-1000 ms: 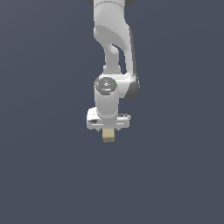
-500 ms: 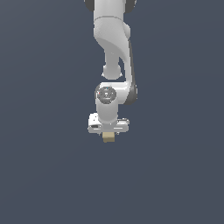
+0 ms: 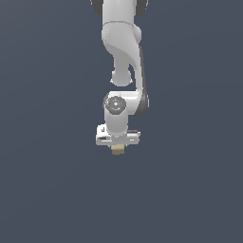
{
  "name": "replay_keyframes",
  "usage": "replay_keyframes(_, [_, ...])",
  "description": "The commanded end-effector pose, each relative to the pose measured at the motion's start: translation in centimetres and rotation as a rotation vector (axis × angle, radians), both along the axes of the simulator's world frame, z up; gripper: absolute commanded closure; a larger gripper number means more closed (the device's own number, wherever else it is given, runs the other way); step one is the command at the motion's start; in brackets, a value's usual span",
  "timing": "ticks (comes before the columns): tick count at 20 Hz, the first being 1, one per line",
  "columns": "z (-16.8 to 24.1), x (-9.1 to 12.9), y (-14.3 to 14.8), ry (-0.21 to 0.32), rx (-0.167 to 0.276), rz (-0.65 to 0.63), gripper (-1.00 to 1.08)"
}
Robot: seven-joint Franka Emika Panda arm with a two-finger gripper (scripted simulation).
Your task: Pick up the object and move it to a goal position.
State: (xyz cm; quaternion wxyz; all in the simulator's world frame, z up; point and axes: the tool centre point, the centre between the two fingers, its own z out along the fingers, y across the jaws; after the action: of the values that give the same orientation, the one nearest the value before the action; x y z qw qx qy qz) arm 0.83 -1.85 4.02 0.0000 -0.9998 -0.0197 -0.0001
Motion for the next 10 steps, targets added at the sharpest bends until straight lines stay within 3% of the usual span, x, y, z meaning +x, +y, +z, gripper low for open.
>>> replay_keyframes(1, [-0.07, 0.01, -0.02, 0.000, 0.000, 0.000, 1.08])
replay_keyframes(10, [0.65, -0.07, 0.32, 0.000, 0.000, 0.000, 1.08])
